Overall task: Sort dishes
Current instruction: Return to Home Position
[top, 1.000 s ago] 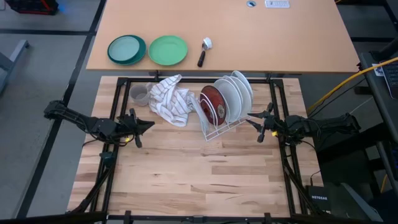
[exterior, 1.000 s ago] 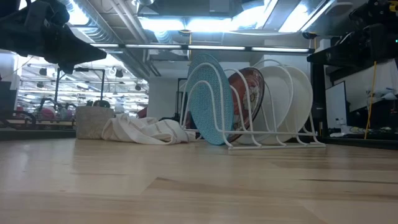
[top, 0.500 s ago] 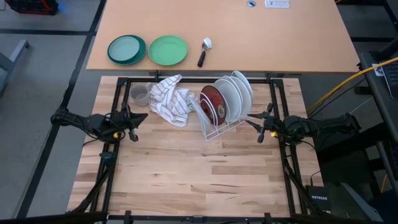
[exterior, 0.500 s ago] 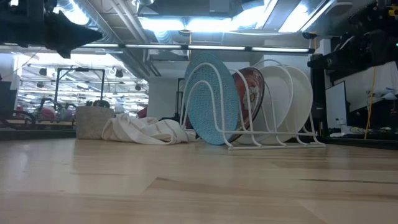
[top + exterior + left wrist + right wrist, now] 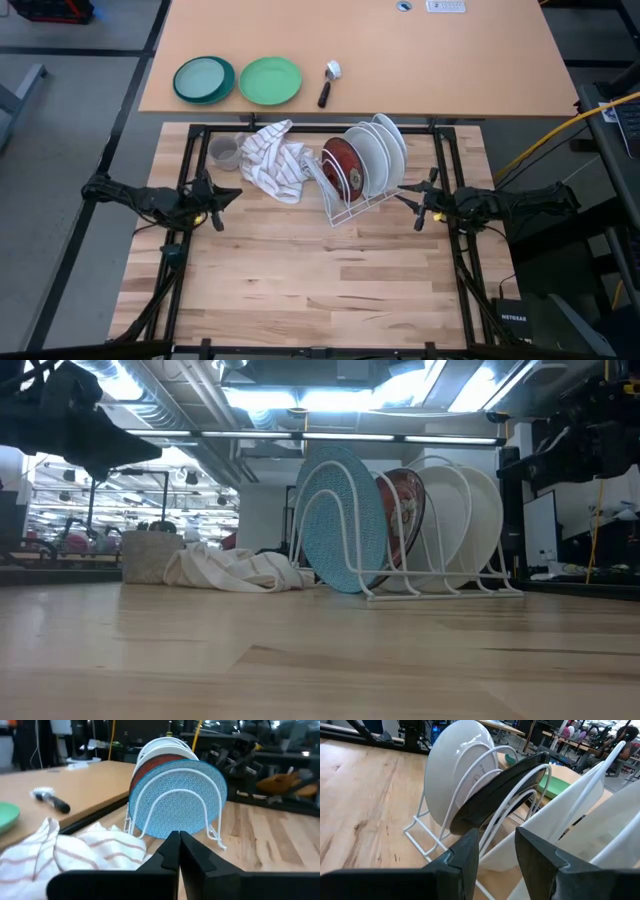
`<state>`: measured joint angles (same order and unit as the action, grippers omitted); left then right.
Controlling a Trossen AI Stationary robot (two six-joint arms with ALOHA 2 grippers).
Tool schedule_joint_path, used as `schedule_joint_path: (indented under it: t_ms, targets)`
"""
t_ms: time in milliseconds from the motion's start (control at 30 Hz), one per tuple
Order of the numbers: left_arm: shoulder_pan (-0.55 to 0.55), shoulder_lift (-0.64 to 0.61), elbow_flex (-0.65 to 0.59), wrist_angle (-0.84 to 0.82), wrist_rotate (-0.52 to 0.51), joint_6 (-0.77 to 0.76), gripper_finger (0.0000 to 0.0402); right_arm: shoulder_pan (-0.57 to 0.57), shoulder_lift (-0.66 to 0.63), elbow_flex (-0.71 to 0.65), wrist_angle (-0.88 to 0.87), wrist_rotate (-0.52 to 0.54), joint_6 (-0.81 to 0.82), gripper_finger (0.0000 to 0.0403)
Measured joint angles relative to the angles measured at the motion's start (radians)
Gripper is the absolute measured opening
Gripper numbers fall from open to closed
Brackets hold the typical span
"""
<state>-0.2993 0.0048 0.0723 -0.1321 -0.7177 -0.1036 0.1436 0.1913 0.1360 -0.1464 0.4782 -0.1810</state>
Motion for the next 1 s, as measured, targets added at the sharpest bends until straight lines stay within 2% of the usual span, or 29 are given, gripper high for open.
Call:
schedule_joint_path:
  t_ms: [233,733,1000]
  targets:
    - [0.000,0.000,0.002,-0.015,-0.030,-0.133,0.0000,0.000,0.000,0.000,-0.043,0.001,0.000,0.0131]
    - [0.000,0.000,0.002,-0.019,-0.029,-0.104,0.0000,0.000,0.000,0.000,-0.227,0.002,0.001,0.0131]
    - [0.000,0.001,0.002,-0.020,-0.028,-0.105,0.0000,0.000,0.001,0.001,-0.236,0.000,-0.007,0.0131]
